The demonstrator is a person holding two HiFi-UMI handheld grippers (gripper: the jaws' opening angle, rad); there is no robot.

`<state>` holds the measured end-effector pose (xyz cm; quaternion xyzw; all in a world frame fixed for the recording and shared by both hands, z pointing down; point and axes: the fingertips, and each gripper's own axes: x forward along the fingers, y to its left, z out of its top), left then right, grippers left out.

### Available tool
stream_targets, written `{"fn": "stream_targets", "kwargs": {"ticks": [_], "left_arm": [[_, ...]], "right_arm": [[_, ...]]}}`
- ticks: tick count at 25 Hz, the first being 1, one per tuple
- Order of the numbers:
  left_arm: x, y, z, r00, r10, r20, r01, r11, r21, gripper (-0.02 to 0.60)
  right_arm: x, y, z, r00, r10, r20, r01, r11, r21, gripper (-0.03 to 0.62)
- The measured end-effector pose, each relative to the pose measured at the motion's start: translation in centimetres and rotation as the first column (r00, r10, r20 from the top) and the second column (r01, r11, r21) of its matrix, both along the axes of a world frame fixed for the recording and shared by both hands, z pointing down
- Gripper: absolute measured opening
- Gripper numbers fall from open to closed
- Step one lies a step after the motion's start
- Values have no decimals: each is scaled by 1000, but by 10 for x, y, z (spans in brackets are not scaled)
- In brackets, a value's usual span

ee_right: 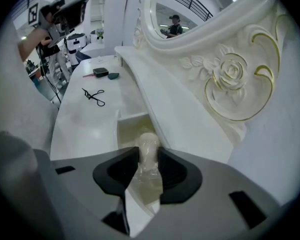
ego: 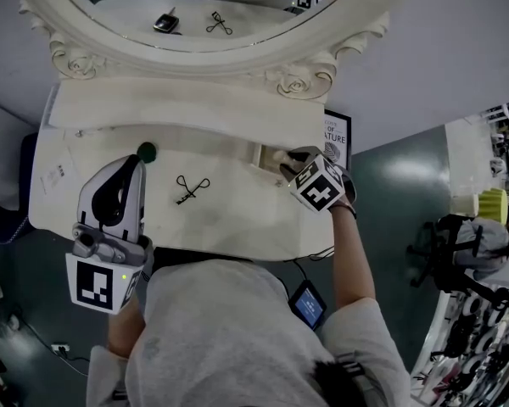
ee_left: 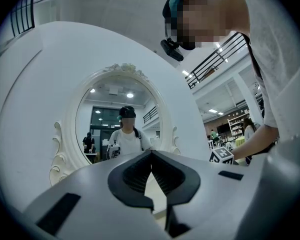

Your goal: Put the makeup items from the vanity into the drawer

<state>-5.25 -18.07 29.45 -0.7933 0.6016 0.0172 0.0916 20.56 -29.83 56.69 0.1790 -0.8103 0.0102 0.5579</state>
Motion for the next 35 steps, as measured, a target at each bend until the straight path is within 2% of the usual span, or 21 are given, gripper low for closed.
{"fn": "stream_targets", "kwargs": {"ticks": [5,12,13,16,20,27,31,35], "left_arm": [[2,1,0,1000,-18,5,18,1000,-1,15],[4,4,2,999,-36,9,36,999,1,15],[4,5,1,999,-37,9,37,999,3,15],[4,9,1,999,-39,7,39,999,9,15],[-1,13,-2,999,-37,5,37,999,13,15],[-16,27,-7,1000,-21,1,21,999,24,15],[-22,37,-10,1000,7,10,-7,1000,26,15],[-29,48,-14,999,39,1,-39,999,37,15]], "right_arm": [[-1,1,-2,997,49,67,-46,998,-49,140],[1,-4,-13,984,106,144,-103,994,-31,147],[1,-5,-16,981,113,160,-112,994,-21,140],[-2,-5,-31,962,139,234,-148,989,21,52],[-17,2,-52,905,180,386,-202,979,16,31],[-52,27,-91,762,207,614,-283,959,28,29],[-65,39,-112,678,222,700,-353,935,45,29],[-78,57,-126,625,230,746,-394,918,47,29]]}}
